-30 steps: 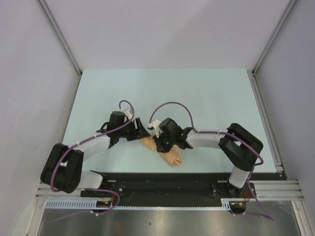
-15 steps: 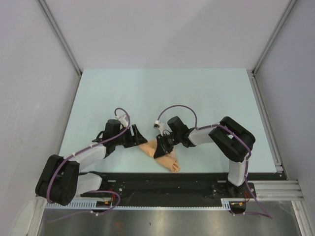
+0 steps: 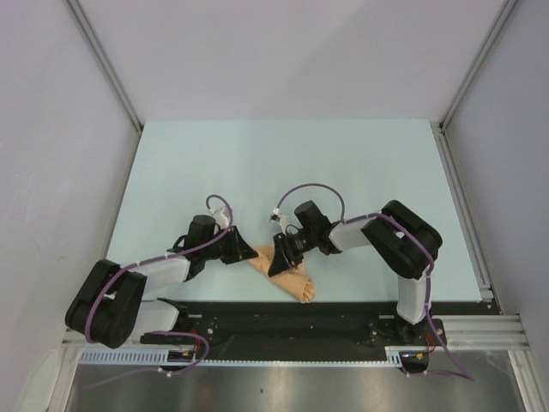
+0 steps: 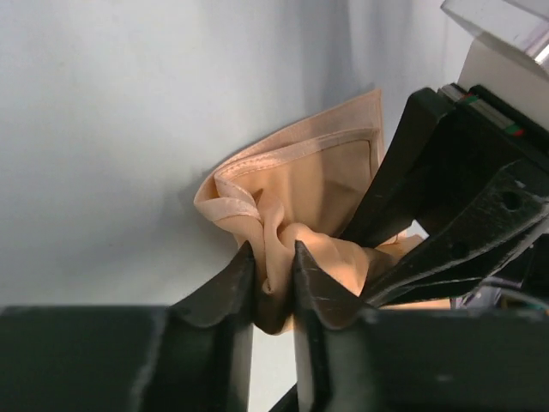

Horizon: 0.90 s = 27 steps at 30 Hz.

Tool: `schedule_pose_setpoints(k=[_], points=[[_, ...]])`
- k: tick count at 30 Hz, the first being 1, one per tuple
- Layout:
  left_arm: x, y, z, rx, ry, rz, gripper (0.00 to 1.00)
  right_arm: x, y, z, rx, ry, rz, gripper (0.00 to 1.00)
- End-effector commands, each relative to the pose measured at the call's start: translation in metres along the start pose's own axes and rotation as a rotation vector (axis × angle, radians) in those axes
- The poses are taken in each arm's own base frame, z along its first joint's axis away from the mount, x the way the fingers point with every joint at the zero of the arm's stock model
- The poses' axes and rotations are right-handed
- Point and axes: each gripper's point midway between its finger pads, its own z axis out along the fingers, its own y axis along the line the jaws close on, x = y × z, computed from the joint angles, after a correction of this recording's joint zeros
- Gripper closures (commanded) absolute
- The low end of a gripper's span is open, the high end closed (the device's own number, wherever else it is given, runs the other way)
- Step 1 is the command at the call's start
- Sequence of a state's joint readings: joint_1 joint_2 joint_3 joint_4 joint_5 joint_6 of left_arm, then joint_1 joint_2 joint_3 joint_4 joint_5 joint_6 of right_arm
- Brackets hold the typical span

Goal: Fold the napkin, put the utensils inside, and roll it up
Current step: Roll the napkin with the utensil

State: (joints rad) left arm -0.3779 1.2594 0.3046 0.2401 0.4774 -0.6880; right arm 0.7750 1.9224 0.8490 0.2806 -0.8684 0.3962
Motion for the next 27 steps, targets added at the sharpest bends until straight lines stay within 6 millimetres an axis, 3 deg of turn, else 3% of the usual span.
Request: schedule_pose_setpoints(k=[1, 2, 3, 7, 9, 11, 13, 14, 27], points=[[0.004, -0.013, 0.005, 0.066, 0.015, 0.002, 0.87, 0.001, -0.004, -0.013, 0.049, 0.024, 0.037, 0.56], [0.003, -0.012, 0.005, 0.052, 0.019, 0.0, 0.97, -0.012, 0.001, -0.018, 0.056, 0.003, -0.01, 0.5], [-0.002, -0.013, 0.005, 0.046, 0.007, 0.005, 1.0, -0.01, 0.002, -0.026, 0.085, 0.022, -0.002, 0.47], [-0.008, -0.013, 0.007, 0.023, 0.012, 0.014, 1.0, -0.044, 0.019, -0.061, 0.248, -0.047, -0.139, 0.39], [-0.008, -0.013, 0.01, 0.014, 0.035, 0.021, 1.0, -0.049, 0.021, -0.067, 0.36, -0.061, -0.213, 0.37], [-0.006, -0.01, 0.011, 0.0, 0.06, 0.022, 1.0, -0.047, 0.037, -0.064, 0.412, -0.066, -0.297, 0.36], [-0.006, -0.009, 0.014, -0.008, 0.083, 0.028, 1.0, -0.045, 0.034, -0.062, 0.515, -0.08, -0.347, 0.35], [-0.008, -0.01, 0.014, -0.01, 0.084, 0.03, 1.0, -0.039, 0.044, -0.052, 0.518, -0.074, -0.389, 0.35], [-0.009, -0.009, 0.015, -0.028, 0.107, 0.047, 1.0, -0.024, 0.027, -0.023, 0.851, -0.072, -0.597, 0.33]])
